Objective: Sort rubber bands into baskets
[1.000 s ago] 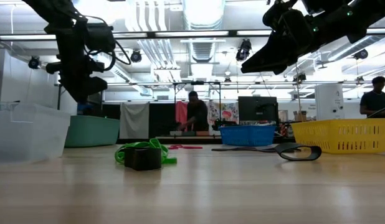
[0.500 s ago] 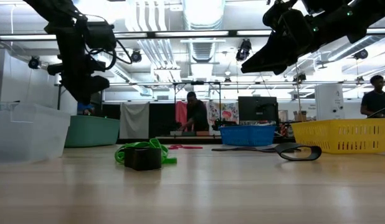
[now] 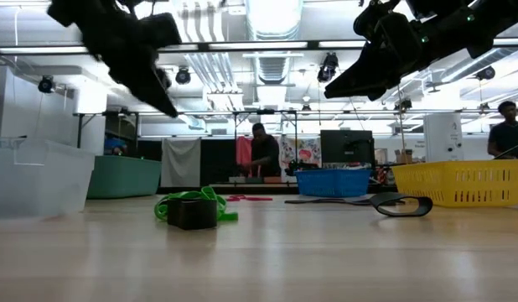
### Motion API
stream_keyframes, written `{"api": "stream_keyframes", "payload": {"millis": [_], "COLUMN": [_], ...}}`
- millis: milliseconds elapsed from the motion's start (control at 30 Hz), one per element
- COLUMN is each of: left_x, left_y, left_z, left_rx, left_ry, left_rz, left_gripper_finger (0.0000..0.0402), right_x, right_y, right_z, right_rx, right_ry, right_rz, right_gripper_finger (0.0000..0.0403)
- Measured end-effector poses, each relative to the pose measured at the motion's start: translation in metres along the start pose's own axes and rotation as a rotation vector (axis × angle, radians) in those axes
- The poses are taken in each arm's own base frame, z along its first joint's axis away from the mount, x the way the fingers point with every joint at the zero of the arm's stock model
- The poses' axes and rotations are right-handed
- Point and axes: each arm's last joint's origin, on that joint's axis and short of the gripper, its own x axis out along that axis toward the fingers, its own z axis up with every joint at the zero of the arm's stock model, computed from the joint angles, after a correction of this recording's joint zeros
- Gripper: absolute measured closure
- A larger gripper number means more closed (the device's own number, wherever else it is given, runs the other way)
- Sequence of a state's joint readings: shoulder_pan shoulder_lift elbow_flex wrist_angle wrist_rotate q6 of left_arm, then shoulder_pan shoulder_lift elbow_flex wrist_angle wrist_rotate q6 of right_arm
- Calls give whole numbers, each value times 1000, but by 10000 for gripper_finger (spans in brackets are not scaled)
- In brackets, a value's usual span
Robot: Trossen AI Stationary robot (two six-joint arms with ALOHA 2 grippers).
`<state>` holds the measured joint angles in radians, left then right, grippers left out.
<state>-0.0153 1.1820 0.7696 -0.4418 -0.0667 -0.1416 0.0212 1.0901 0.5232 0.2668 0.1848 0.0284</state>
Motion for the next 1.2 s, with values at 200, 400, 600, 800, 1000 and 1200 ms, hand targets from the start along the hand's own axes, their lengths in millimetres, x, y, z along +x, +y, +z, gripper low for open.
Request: {"api": "stream_keyframes", "payload": {"millis": [200,400,600,800,1000,1200], "left_x": [24,56,81,104,108,118], "left_y": [-53,-61,-70,-71,-62,-55], "left_z": [-2,-6,-7,-10,-8,-9], "left_rx": [297,259,255,239,173,152], "left_ry": [-60,-32,-45,-48,-40,-26], "left_rz": [-42,-41,-159,-205,-190,-193], "left_gripper_finger": [278,278,278,278,278,278], "right_x": [0,0,0,0,0,0], "right_y": [0,0,0,0,0,0], "right_z": [0,0,0,0,0,0], "right_rx": [-2,-2,11,11,16,16], "right_ry": [0,0,1,1,1,1], "right_rz": [0,0,1,2,6,6], "right_gripper_finger": [318,312,317,320,311,312]}}
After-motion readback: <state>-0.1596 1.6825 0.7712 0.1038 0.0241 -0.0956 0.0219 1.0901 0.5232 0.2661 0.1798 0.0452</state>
